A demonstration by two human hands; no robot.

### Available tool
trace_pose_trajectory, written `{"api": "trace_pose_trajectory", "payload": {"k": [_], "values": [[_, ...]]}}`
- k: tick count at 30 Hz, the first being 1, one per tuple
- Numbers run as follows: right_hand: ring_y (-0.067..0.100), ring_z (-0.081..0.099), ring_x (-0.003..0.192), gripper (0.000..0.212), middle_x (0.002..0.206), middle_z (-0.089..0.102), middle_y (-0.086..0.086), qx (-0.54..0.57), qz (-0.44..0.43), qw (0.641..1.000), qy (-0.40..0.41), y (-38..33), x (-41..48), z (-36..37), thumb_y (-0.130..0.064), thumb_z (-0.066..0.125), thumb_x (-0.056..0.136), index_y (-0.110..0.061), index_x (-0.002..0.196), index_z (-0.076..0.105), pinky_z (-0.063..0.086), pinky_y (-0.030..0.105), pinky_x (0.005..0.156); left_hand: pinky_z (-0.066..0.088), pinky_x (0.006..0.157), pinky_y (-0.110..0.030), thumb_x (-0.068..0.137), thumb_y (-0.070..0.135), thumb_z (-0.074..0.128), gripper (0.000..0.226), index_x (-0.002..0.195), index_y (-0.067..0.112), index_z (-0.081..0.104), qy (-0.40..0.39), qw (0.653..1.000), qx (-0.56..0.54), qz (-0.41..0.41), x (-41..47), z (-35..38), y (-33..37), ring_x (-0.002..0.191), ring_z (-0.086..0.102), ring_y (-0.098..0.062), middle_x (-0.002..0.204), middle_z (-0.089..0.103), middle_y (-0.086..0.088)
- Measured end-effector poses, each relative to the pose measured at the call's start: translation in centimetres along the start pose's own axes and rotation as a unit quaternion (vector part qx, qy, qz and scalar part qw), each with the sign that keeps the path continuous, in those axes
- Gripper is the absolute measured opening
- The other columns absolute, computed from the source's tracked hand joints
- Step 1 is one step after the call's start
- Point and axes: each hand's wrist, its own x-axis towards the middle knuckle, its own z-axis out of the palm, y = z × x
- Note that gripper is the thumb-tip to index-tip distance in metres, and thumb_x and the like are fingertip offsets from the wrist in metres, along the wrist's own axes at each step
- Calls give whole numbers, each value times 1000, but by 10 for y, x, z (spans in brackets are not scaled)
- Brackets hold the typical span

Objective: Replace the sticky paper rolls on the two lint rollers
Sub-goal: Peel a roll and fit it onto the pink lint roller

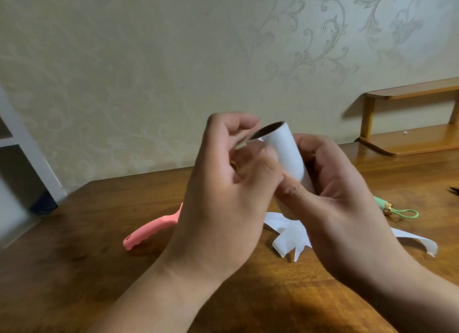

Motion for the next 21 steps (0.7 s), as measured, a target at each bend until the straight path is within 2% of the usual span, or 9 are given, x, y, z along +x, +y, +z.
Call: {"api": "trace_pose_trajectory", "payload": {"k": [2, 3, 6, 8, 9, 11, 14, 17, 21], "values": [[12, 77, 88, 39, 111, 78, -8, -18, -11, 999, 26, -1, 0, -1, -59, 76, 92, -40, 124, 64, 63, 30, 69, 65, 89, -40, 100, 28, 72, 28, 122, 19, 57, 44, 992, 111, 50, -3, 1, 2, 109, 75, -21, 114, 71, 0], [10, 77, 92, 40, 113, 77, -11, -34, -20, 998, 41, -2, 1, -1, -58, 76, 93, -39, 125, 62, 63, 28, 73, 65, 90, -40, 100, 27, 72, 24, 117, 17, 58, 52, 984, 152, 72, -4, 2, 4, 108, 75, -23, 111, 70, -2], [9, 76, 100, 46, 115, 73, -8, -76, -49, 994, 70, -2, 1, -3, -50, 78, 91, -35, 130, 57, 64, 28, 77, 58, 76, -17, 107, 21, 71, 8, 102, 18, 66, 34, 980, 178, 79, -4, 2, 11, 91, 75, -13, 90, 74, 5], [15, 73, 106, 52, 123, 67, -3, -117, -64, 988, 73, -1, 1, -4, -45, 79, 91, -31, 134, 54, 65, 36, 81, 56, 70, -13, 110, 20, 67, 11, 99, 20, 69, 12, 988, 146, 45, -3, 1, 14, 83, 75, -5, 87, 77, 8], [17, 70, 110, 53, 126, 64, 0, -145, -75, 984, 75, 0, 1, -5, -41, 80, 91, -31, 135, 52, 64, 40, 83, 58, 68, -16, 111, 23, 65, 14, 97, 21, 70, 6, 991, 132, 29, -3, 0, 15, 77, 74, -5, 87, 78, 8], [19, 66, 114, 56, 129, 59, 1, -195, -101, 971, 89, 3, 3, -6, -36, 81, 89, -34, 134, 47, 61, 39, 85, 63, 68, -38, 107, 32, 60, 20, 94, 24, 73, 5, 992, 126, 2, -1, -3, 17, 72, 73, -14, 86, 79, 3], [4, 58, 116, 61, 127, 51, -7, -234, -137, 956, 110, 5, 4, -6, -35, 80, 86, -32, 137, 47, 53, 15, 88, 62, 74, -61, 101, 38, 57, 24, 91, 26, 75, 8, 991, 130, -21, 3, -7, 16, 82, 74, -32, 84, 76, -6], [-8, 50, 112, 64, 125, 47, -5, -264, -163, 943, 120, 8, 4, -6, -29, 82, 84, -19, 139, 50, 42, 3, 89, 64, 71, -64, 100, 38, 59, 23, 89, 25, 75, 8, 992, 125, -17, 3, -8, 14, 81, 74, -35, 82, 76, -8], [-10, 52, 114, 65, 126, 50, -7, -250, -145, 950, 122, 6, 2, -6, -35, 81, 85, -21, 141, 51, 45, 5, 88, 64, 72, -65, 99, 33, 62, 20, 88, 22, 74, 10, 996, 94, -5, 3, -8, 8, 84, 72, -41, 84, 74, -12]]}}
